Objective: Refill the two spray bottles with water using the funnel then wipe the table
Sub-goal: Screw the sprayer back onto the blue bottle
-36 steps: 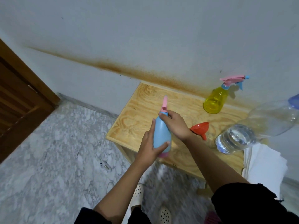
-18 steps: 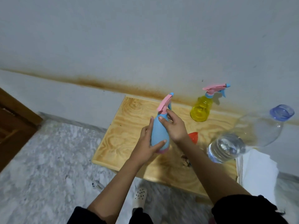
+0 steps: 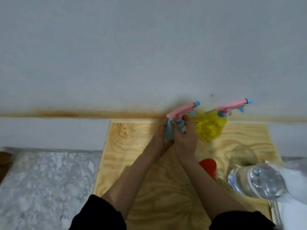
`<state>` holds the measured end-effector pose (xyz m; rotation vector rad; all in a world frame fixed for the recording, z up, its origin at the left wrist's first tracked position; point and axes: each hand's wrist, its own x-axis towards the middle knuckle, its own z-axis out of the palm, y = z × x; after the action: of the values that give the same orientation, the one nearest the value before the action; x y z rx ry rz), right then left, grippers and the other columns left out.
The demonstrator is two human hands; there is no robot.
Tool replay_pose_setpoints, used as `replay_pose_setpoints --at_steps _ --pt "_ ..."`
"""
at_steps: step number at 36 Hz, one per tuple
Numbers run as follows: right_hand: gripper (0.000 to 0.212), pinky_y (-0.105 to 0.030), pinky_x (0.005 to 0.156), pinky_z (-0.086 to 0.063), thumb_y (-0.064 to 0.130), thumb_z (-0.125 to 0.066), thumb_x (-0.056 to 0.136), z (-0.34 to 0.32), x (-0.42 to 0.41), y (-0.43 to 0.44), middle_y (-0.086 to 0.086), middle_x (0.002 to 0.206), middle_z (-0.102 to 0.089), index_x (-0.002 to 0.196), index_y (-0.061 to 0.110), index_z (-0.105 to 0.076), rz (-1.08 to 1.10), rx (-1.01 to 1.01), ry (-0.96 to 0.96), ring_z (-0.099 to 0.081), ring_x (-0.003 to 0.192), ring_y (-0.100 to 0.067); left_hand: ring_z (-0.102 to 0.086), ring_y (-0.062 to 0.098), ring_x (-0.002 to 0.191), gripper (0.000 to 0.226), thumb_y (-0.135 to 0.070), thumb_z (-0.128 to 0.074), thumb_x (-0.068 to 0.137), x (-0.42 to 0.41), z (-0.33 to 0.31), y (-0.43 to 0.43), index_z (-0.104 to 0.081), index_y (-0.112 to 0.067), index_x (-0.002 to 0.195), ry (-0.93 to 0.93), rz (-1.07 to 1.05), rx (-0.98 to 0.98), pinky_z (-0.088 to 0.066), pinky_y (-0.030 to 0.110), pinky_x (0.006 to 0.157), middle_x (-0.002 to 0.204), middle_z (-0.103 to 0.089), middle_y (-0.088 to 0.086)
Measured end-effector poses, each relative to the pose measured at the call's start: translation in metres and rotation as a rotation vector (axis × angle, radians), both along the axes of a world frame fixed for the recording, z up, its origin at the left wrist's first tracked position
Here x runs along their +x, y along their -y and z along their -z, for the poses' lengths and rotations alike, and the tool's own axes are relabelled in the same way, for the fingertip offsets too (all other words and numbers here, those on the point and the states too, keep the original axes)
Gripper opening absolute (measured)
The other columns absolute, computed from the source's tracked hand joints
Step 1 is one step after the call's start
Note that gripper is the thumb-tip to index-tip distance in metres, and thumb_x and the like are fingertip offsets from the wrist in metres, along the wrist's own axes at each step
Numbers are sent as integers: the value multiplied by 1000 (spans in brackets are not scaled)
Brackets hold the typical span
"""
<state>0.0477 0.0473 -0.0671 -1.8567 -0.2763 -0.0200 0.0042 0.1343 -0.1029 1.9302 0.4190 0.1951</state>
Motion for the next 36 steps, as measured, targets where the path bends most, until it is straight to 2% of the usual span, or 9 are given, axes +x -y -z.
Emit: replay_pose_setpoints --at_steps 3,7,12,15,19,23,28,32,36 --pt "30 -36 80 -51 34 -63 86 10 10 -10 5 110 -64 115 28 -58 52 -21 5 -60 102 -13 -44 18 116 76 -12 -70 82 14 10 -10 -26 -17 144 -59 16 20 -35 10 85 132 -36 9" --pt "30 -33 77 -51 34 -62 87 19 18 -19 2 110 -64 115 23 -57 79 -76 30 -59 100 -14 -38 10 106 75 -12 -68 84 27 14 -16 -24 -18 144 -47 -3 10 -33 8 79 121 -31 2" --pt "27 -23 66 -39 29 -66 86 29 20 -25 -2 105 -63 109 18 -58 107 -118 29 -60 94 -21 -52 3 98 59 -6 -64 77 32 11 -20 -40 -27 127 48 18 -54 -39 7 76 113 -49 -6" --pt "26 -19 63 -33 28 -66 86 29 21 -27 -3 105 -62 109 18 -57 137 -137 35 -59 94 -22 -54 -13 93 50 -11 -62 73 35 10 -21 -44 -24 118 78 24 -94 -40 6 73 107 -54 -8" --pt "27 -22 67 -36 31 -66 86 28 25 -27 -2 105 -63 108 19 -57 149 -159 35 -58 96 -21 -52 1 103 58 -16 -65 73 36 16 -26 -43 -15 127 53 49 -78 -43 13 79 115 -52 -5" --pt "30 -33 72 -46 28 -66 85 28 24 -23 -4 107 -63 111 18 -56 110 -144 39 -59 98 -23 -45 26 116 74 -8 -74 74 33 23 -29 -38 -7 138 2 29 60 -38 20 87 131 -43 17" --pt "40 -26 83 -45 16 -60 80 26 20 -17 -5 112 -62 120 13 -54 10 -98 4 -58 103 -18 -41 26 115 71 -6 -72 74 30 19 -25 -39 -6 136 16 49 140 -35 20 89 129 -43 19" --pt "43 -12 83 -35 -1 -58 77 13 17 -7 -2 108 -59 120 3 -55 3 -131 -30 -54 100 -9 -45 16 103 57 -16 -69 80 25 7 -23 -45 -4 131 11 21 119 -36 16 77 118 -46 11" --pt "39 -24 91 -41 -5 -60 77 2 8 15 -14 113 -64 115 -1 -58 28 -195 -17 -58 105 -28 -53 28 105 38 -11 -62 86 12 -13 -18 -54 -1 122 29 -12 207 -41 27 84 114 -54 16"
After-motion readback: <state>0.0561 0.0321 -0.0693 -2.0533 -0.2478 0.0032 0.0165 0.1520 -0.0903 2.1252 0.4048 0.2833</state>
